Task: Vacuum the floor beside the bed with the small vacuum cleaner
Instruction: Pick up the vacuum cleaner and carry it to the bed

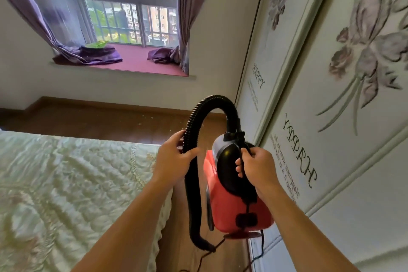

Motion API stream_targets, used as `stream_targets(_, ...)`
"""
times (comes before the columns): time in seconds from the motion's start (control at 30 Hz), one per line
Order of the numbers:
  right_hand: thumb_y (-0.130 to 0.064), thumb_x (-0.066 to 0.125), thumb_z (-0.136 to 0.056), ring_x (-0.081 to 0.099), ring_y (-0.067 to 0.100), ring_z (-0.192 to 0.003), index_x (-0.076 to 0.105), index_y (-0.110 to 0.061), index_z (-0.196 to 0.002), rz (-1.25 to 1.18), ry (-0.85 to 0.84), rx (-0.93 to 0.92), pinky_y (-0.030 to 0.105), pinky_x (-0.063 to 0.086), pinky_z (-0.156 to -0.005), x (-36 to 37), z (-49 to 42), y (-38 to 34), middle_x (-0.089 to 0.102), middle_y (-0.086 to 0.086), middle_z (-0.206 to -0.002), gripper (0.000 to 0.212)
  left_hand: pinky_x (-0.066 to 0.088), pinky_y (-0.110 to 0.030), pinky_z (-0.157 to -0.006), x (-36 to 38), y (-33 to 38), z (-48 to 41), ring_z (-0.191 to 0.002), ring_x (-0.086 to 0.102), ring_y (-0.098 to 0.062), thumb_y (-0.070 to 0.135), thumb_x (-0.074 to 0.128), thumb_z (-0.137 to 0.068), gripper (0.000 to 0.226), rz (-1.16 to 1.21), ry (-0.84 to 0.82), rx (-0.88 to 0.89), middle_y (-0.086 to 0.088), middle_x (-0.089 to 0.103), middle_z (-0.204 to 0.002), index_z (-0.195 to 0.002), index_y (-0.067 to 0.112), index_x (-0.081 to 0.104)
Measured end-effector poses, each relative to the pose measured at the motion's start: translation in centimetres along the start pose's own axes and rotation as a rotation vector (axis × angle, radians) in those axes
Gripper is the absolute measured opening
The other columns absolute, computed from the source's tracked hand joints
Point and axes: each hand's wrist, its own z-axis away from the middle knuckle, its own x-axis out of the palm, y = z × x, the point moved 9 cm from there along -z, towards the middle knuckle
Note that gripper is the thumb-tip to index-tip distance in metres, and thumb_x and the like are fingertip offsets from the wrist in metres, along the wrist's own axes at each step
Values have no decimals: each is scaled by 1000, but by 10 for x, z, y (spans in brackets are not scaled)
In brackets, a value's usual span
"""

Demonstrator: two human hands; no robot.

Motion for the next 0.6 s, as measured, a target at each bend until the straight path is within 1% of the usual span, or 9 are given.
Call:
stream_targets(0.17, -18, 51, -102, 65, 15, -53, 68, -8, -96, 43, -14, -33, 29, 55, -54, 26, -82, -25, 68, 6, -66, 21, 65, -44, -71, 0, -8, -79, -77, 73, -20, 7, 75, -85, 41, 38, 9, 1, 2, 72, -91, -122, 24, 69)
stream_targets(0.27, -19, 51, -102, 66, 14, -53, 68, -8, -96, 75, -10, -40, 29, 56, -54, 48, -131, -33, 69, 6, -67, 22, 64, -37, -71, 2, -17, -131, -79, 72, -17, 6, 74, -85, 38, 39, 5, 22, 2, 71, -91, -119, 21, 69)
stream_targets(0.37, -18, 51, -102, 63, 10, -48, 68, -6, -95, 75, 7, -22, 26, 53, -49, 73, -182, -42, 68, 6, -66, 22, 63, -31, -72, 2, -36, -189, -79, 72, -15, 6, 75, -84, 39, 66, 18, 11, 2, 72, -92, -121, 19, 68)
stream_targets(0.53, -17, 51, -102, 61, 8, -48, 68, -7, -95, 108, 30, -34, 24, 50, -48, 113, -266, -70, 69, 6, -67, 21, 63, -30, -73, -3, -65, -289, -82, 73, -18, 3, 77, -83, 42, 144, 24, -17, 1, 74, -94, -115, 29, 67)
stream_targets(0.6, -18, 51, -102, 61, 8, -48, 68, -8, -94, 111, 37, -42, 24, 51, -48, 126, -296, -84, 69, 5, -67, 21, 64, -34, -75, -7, -69, -327, -82, 74, -18, 2, 77, -83, 43, 156, 16, -20, 0, 75, -93, -113, 30, 68)
